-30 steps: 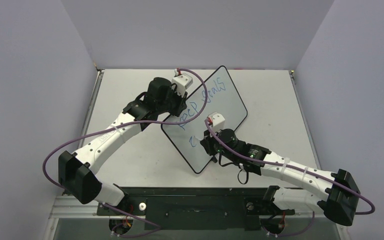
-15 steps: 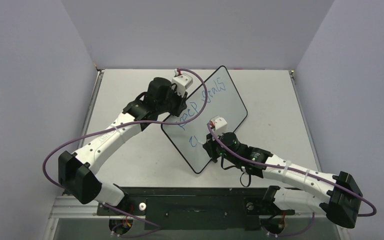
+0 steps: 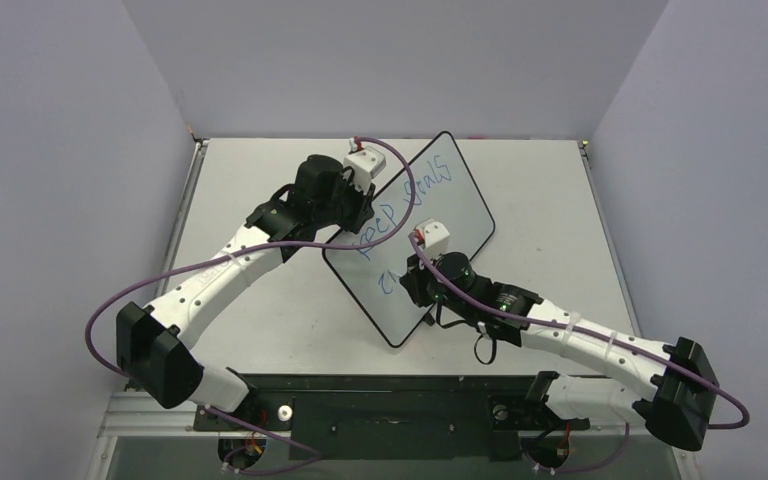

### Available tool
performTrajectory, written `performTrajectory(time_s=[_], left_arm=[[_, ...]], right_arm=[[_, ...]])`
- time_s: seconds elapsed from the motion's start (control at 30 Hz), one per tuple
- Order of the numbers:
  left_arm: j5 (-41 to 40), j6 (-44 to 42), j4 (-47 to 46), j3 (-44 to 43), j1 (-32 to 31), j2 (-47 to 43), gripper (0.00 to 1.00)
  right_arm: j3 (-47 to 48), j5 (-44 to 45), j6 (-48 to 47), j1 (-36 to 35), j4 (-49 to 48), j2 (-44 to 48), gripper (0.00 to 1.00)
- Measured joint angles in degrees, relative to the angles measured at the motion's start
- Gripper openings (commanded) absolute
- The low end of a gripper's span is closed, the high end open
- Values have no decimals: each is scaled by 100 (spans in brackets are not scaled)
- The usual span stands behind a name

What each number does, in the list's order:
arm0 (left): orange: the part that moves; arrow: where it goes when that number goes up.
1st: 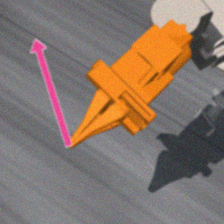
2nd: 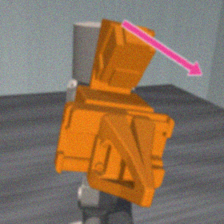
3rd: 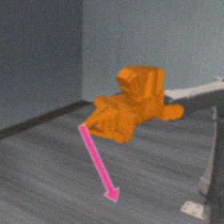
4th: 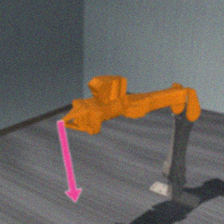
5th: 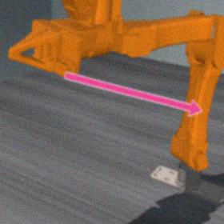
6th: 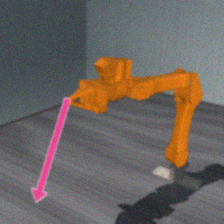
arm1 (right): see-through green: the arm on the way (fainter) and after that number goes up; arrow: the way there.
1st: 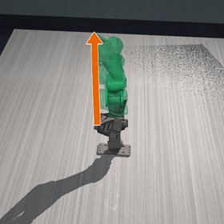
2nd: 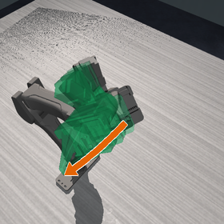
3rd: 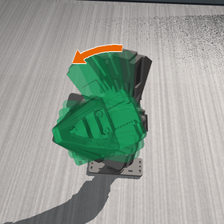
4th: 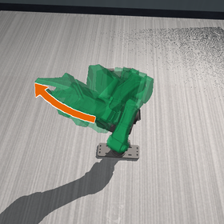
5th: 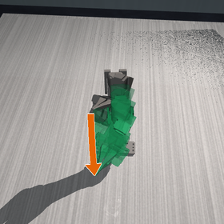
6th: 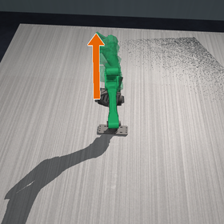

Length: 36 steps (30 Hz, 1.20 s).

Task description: Write a sentence on the whiteboard

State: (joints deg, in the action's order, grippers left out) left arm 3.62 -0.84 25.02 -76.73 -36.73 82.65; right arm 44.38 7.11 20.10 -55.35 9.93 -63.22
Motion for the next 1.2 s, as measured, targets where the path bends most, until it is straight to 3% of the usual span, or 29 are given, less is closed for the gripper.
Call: performTrajectory(time_s=[0.47, 1.2], left_arm=[[-2, -2, 0, 0, -9, -7, 0], [-31, -2, -4, 9, -24, -15, 0]], right_arm=[[160, 105, 48, 400, 122, -142, 0], [-280, 59, 188, 369, 564, 216, 0]])
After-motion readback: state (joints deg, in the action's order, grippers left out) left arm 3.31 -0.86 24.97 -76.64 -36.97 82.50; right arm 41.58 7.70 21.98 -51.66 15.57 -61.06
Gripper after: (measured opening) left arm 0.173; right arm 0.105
